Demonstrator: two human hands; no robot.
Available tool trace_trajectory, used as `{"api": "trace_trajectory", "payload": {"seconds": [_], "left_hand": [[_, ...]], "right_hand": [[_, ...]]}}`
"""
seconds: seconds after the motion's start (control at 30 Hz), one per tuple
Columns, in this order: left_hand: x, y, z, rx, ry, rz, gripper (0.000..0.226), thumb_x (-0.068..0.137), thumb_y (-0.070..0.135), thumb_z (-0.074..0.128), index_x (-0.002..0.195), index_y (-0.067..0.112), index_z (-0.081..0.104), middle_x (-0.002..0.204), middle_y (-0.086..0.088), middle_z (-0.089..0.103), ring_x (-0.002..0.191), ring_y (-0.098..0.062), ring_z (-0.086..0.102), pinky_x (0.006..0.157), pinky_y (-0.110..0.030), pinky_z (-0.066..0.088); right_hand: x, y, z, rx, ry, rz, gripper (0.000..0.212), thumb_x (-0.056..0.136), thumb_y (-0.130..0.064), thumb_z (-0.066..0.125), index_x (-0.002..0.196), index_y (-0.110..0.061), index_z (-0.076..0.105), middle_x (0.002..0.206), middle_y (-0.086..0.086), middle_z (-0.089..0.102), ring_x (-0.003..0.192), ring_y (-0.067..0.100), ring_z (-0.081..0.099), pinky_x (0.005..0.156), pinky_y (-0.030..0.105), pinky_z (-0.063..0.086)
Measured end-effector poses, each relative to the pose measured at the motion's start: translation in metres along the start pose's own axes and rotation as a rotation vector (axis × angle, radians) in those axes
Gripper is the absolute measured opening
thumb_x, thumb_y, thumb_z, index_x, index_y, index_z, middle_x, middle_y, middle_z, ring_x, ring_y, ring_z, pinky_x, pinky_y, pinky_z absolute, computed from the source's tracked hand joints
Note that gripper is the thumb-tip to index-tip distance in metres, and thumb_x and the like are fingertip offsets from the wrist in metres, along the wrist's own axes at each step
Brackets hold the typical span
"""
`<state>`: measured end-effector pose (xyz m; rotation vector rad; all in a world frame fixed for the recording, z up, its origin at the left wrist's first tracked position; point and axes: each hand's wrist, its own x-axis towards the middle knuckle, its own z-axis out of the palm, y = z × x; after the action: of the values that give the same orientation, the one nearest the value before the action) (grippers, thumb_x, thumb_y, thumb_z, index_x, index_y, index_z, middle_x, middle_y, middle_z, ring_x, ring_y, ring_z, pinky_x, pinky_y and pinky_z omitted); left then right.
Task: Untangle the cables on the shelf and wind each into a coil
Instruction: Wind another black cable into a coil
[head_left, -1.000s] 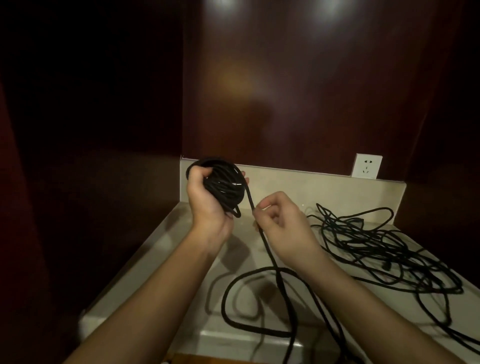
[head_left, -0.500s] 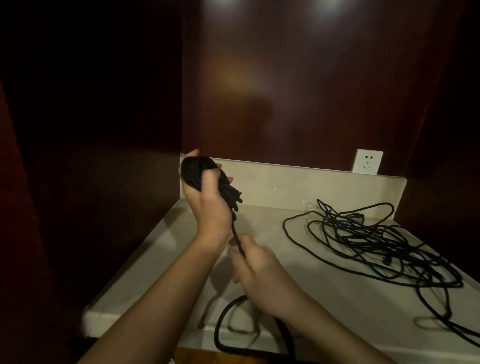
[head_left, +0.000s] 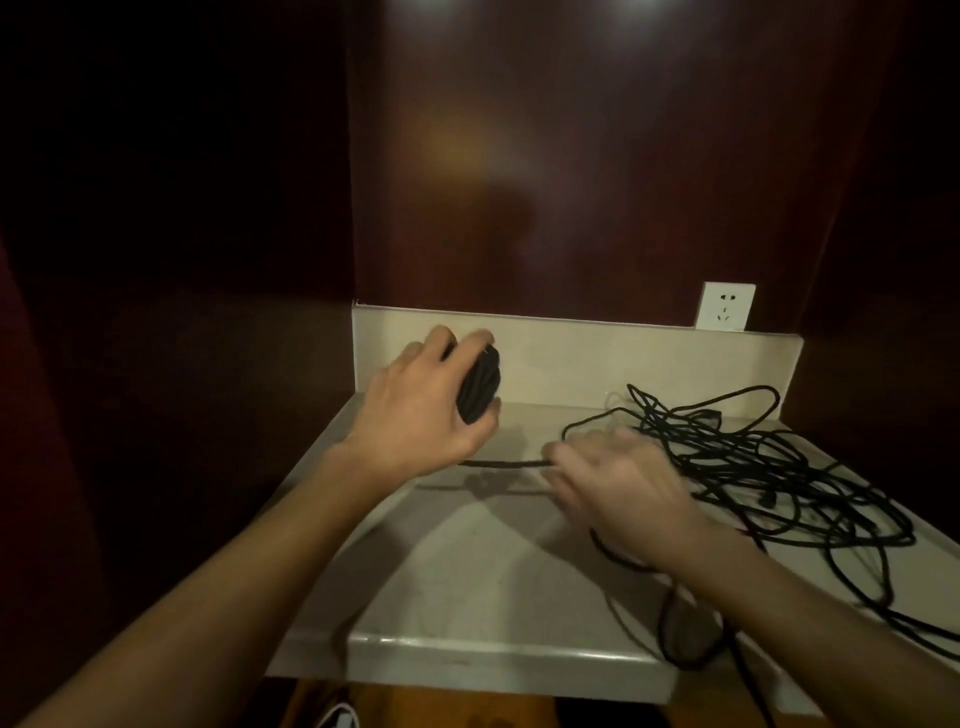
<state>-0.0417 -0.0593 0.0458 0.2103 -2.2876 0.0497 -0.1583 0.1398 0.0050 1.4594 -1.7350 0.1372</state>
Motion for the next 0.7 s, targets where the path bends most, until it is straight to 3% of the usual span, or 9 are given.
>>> {"api": "trace_trajectory", "payload": {"seconds": [0.1,0.2,0.23,0.37,0.5,0.7], "left_hand": [[-0.005,0.006,0.005,-0.255,-0.321,0.043,0.054,0.086,0.065,0.054,0.131,0.037,0.044,0.119,0.006,0.058,0.104,-0.018,0.060,0.087,-0.036,0.051],[-0.011,0.009,0.003,-0.861,-0.527,-0.045,0.051,0.084,0.064,0.057,0.121,0.028,0.056,0.108,0.002,0.066,0.103,-0.011,0.063,0.095,-0.037,0.051],[-0.015,0.011,0.002,-0.966,-0.563,-0.071,0.051,0.083,0.062,0.060,0.119,0.025,0.059,0.107,0.000,0.067,0.102,-0.010,0.063,0.095,-0.035,0.049],[-0.024,0.017,0.003,-0.786,-0.784,-0.083,0.052,0.073,0.052,0.081,0.115,0.032,0.057,0.104,0.007,0.066,0.099,-0.011,0.064,0.095,-0.040,0.053],[-0.026,0.017,-0.003,-0.897,-0.863,-0.115,0.024,0.083,0.016,0.068,0.103,0.024,0.056,0.081,0.021,0.058,0.076,0.000,0.056,0.074,-0.023,0.046],[-0.034,0.012,-0.012,-1.004,-0.945,-0.264,0.023,0.083,0.011,0.063,0.103,0.021,0.057,0.077,0.010,0.058,0.065,0.001,0.056,0.060,-0.017,0.047]], "right_hand": [[0.018,0.021,-0.014,0.033,0.128,-0.097,0.019,0.090,-0.029,0.061,0.083,-0.012,0.063,0.074,0.004,0.056,0.064,0.024,0.055,0.055,0.036,0.043],[0.030,0.027,-0.029,0.218,0.021,-0.135,0.028,0.094,-0.040,0.057,0.085,-0.015,0.064,0.076,0.000,0.054,0.064,0.021,0.055,0.053,0.037,0.046],[0.033,0.027,-0.034,0.308,-0.034,-0.103,0.030,0.093,-0.045,0.055,0.086,-0.017,0.065,0.077,-0.002,0.055,0.064,0.019,0.056,0.053,0.038,0.048],[0.045,0.020,-0.043,0.417,-0.269,-0.046,0.024,0.086,-0.045,0.068,0.084,-0.022,0.066,0.080,-0.009,0.057,0.071,0.014,0.058,0.061,0.037,0.048],[0.058,0.015,-0.051,0.491,-0.344,0.016,0.019,0.082,-0.042,0.076,0.083,-0.025,0.067,0.079,-0.013,0.056,0.074,0.009,0.054,0.064,0.032,0.043],[0.064,0.008,-0.058,0.601,-0.426,-0.011,0.010,0.091,-0.034,0.068,0.099,-0.034,0.064,0.082,-0.010,0.059,0.076,0.007,0.055,0.071,0.035,0.047]]}}
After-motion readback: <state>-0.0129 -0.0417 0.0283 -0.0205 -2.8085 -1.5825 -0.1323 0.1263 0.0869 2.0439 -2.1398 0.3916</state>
